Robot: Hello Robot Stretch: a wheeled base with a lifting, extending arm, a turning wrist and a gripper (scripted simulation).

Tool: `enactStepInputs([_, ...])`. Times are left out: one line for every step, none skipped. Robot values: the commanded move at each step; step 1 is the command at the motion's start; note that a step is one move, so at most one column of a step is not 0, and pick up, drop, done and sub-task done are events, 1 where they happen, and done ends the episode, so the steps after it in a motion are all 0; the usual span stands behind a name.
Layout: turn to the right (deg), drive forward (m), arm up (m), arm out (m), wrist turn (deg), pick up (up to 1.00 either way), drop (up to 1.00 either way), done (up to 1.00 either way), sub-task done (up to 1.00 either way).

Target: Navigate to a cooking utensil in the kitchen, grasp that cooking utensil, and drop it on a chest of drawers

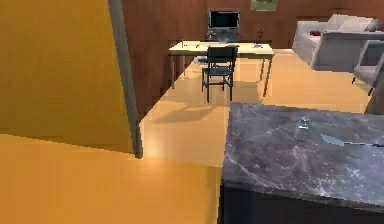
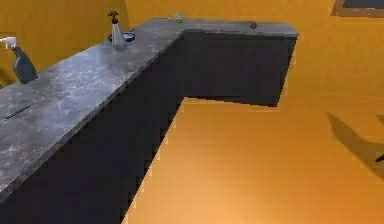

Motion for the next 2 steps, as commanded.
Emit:
enactStepInputs([-39.0, 0.00, 0.00, 0.00, 0.0, 0.00, 0.00, 0.00, 0.00])
enactStepInputs([-3.0, 0.00, 0.00, 0.00, 0.0, 0.00, 0.00, 0.00, 0.00])
